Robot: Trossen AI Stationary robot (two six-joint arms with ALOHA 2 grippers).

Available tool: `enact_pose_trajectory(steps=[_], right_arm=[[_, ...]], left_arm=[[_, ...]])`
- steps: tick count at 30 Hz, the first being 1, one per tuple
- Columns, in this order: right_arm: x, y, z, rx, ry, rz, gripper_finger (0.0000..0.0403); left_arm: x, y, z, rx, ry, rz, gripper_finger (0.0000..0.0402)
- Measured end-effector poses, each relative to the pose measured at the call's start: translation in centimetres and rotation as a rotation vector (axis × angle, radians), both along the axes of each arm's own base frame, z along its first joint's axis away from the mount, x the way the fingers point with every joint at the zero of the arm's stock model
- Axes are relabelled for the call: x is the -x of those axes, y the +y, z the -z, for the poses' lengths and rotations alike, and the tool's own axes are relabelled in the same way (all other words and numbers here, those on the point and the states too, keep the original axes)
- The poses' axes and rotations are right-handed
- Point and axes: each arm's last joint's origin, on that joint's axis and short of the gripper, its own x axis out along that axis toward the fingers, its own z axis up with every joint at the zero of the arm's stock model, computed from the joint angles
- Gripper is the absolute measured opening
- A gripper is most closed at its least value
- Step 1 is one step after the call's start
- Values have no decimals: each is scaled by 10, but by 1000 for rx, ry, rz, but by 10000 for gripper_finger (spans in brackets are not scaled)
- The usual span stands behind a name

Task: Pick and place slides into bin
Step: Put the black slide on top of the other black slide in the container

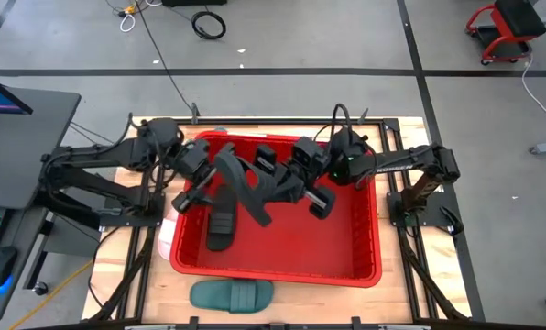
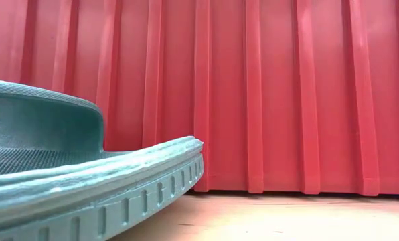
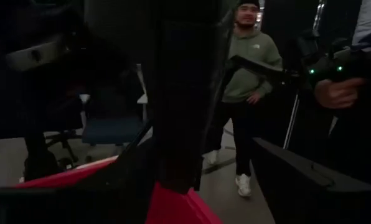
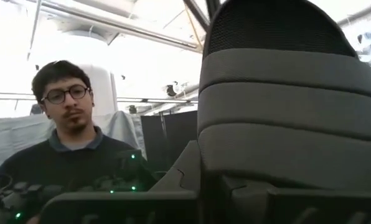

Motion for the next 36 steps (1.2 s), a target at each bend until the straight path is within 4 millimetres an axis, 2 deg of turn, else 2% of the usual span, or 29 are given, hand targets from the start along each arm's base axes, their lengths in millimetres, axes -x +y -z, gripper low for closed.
enact_pose_trajectory(steps=[7,13,17,21,26,29,34,36], right_arm=[[0,-2,0,14,-13,20,9],[-1,1,1,29,-47,26,7],[1,3,-1,35,-74,26,10],[1,2,-1,49,-98,67,9],[0,-2,-1,68,-120,113,9],[0,-3,-1,70,-113,120,22],[-1,-3,0,64,-93,128,43],[-1,-3,0,56,-88,139,53]], left_arm=[[-20,0,5,9,5,18,220],[-25,4,5,23,-4,11,186],[-24,10,2,52,-10,7,191],[-23,7,-1,60,-29,84,210],[-28,6,4,57,-18,87,216],[-27,7,1,47,-44,64,186],[-26,8,1,50,-42,71,78],[-22,12,-2,71,-29,73,75]])
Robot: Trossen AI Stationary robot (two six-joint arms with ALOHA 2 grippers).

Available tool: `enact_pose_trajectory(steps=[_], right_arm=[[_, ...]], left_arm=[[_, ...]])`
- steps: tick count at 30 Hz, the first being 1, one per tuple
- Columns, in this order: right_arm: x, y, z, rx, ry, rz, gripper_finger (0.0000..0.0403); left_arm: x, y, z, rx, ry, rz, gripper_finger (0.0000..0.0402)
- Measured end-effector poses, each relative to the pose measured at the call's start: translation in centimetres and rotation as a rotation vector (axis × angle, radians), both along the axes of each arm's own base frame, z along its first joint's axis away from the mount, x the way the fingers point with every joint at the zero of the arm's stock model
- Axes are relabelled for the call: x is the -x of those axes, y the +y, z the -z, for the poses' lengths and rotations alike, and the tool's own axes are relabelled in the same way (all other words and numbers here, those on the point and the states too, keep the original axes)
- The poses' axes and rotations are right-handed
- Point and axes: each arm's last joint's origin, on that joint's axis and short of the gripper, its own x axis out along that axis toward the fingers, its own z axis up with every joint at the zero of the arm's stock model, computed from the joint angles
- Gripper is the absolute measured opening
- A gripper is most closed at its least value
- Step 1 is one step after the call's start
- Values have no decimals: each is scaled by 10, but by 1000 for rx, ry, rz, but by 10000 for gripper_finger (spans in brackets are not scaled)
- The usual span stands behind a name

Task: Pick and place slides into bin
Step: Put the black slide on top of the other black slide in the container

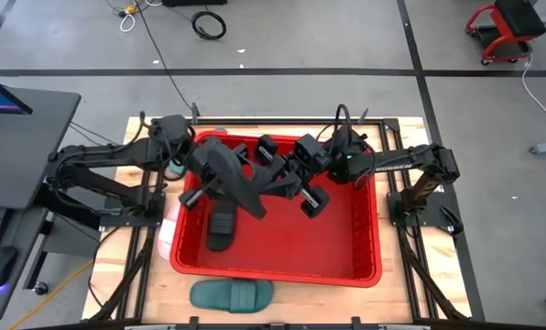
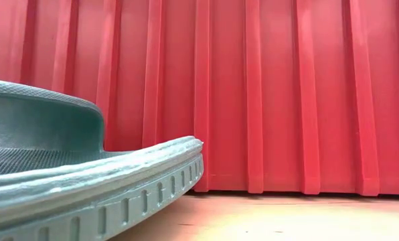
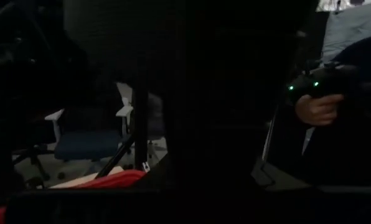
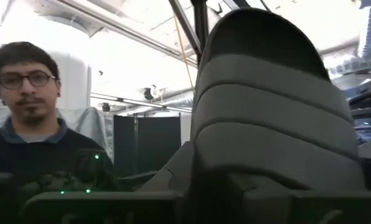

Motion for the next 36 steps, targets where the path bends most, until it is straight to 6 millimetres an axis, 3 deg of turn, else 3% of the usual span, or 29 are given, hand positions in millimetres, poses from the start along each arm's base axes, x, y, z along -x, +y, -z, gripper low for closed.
enact_pose_trajectory(steps=[8,15,18,22,27,36], right_arm=[[8,-2,0,-12,250,8,130],[36,-6,5,12,599,138,216],[49,-9,12,29,759,227,244],[62,-12,17,29,882,327,263],[66,-12,19,41,913,353,260],[66,-12,20,53,920,354,241]], left_arm=[[31,2,-8,25,86,-49,75],[57,2,-19,34,62,-116,75],[60,5,-16,73,130,-154,75],[57,12,8,201,437,-266,75],[52,17,56,385,837,-417,75],[41,24,105,721,1156,-674,74]])
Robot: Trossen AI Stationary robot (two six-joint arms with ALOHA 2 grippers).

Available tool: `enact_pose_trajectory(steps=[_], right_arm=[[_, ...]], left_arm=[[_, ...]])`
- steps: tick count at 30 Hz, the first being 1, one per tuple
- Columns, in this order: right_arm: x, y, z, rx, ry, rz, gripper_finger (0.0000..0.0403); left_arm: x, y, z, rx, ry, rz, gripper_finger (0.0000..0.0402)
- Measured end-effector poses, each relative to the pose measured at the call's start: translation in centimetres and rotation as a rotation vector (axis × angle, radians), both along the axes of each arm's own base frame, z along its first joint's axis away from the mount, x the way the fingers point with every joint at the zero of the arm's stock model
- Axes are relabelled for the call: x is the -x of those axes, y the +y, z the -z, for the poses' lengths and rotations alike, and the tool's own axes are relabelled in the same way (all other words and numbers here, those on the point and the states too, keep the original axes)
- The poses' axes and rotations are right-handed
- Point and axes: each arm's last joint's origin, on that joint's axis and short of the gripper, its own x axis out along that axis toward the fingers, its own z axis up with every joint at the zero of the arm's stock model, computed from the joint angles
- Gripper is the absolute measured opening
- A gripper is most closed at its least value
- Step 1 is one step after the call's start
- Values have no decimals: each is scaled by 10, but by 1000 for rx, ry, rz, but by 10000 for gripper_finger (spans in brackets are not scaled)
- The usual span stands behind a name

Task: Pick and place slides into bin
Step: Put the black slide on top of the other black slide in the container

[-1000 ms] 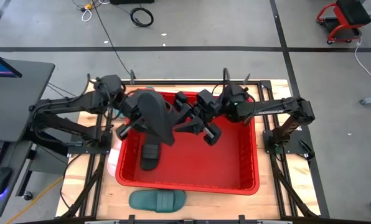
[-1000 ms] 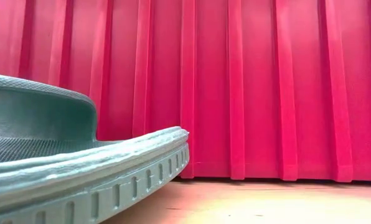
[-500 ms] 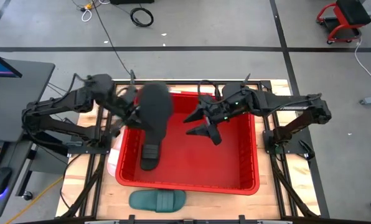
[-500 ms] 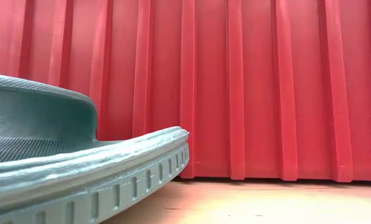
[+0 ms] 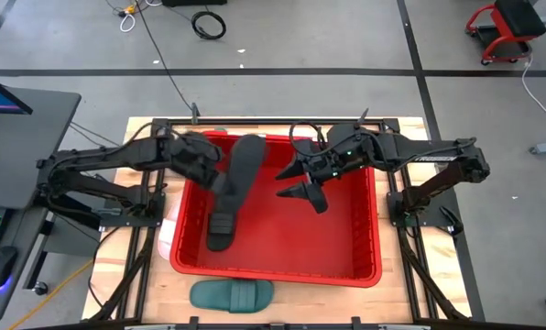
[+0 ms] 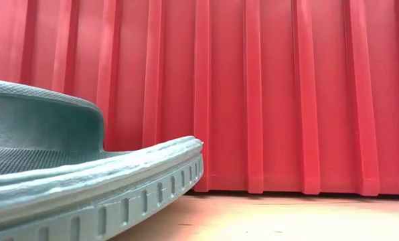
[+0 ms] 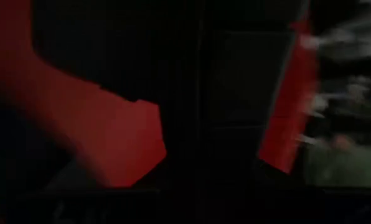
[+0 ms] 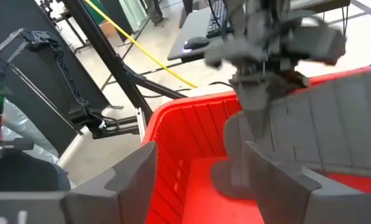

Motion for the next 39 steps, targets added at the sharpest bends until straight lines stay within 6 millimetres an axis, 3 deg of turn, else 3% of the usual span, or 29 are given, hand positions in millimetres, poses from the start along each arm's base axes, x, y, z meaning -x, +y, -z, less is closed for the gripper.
enact_pose_trajectory(steps=[9,14,19,24,31,35,39], right_arm=[[8,-1,8,17,112,8,231],[15,-2,30,127,321,58,227],[13,-2,53,178,395,59,227],[8,-2,83,202,416,44,228],[-2,-3,124,237,308,74,228],[-4,-4,142,296,238,108,228],[-4,-5,151,301,213,129,228]], left_arm=[[-23,-10,31,55,223,-167,74],[-39,-20,51,80,322,-219,74],[-47,-31,62,136,383,-288,74],[-48,-45,66,188,415,-368,74],[-40,-61,71,192,495,-468,74],[-44,-63,86,153,587,-472,74],[-57,-67,96,175,563,-462,74]])
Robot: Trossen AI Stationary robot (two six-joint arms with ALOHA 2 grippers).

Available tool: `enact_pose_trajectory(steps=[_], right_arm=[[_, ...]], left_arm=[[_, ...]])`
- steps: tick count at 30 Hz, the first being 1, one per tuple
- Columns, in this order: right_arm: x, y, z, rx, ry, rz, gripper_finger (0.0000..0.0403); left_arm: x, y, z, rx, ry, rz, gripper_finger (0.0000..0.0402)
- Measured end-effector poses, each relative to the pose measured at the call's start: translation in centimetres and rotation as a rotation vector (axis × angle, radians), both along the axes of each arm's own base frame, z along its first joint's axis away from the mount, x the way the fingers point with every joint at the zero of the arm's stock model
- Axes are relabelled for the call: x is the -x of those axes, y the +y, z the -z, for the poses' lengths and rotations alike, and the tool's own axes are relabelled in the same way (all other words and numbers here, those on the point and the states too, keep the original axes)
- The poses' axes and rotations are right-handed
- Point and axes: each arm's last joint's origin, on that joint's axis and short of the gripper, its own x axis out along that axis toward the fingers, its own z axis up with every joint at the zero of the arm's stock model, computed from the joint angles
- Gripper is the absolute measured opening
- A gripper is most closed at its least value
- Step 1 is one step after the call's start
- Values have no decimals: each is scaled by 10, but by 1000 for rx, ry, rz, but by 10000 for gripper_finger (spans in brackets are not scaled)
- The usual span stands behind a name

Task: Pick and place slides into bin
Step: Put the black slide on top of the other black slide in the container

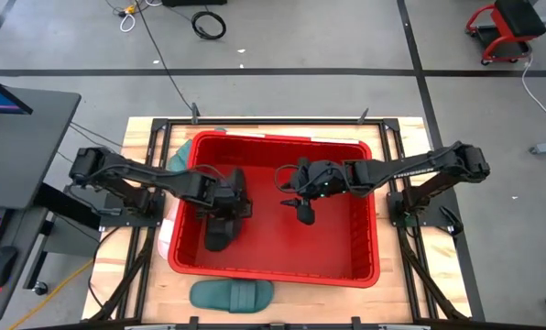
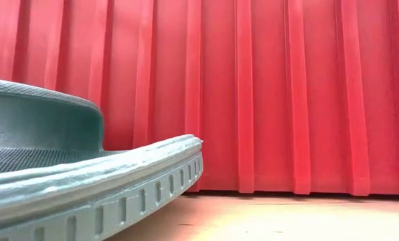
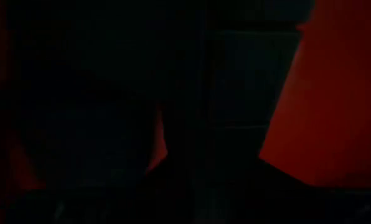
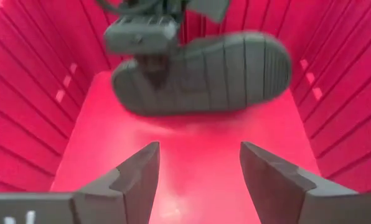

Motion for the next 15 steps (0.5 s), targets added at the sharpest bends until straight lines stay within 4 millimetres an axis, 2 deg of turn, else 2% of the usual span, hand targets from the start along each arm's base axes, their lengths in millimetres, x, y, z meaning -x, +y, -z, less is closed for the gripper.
enact_pose_trajectory(steps=[4,8,15], right_arm=[[2,0,7,-27,14,18,228],[2,0,10,-30,16,21,228],[3,0,11,-30,21,20,228]], left_arm=[[0,-2,10,-8,82,-10,75],[3,-1,13,-16,118,-15,75],[-7,-1,-15,-68,67,-14,74]])
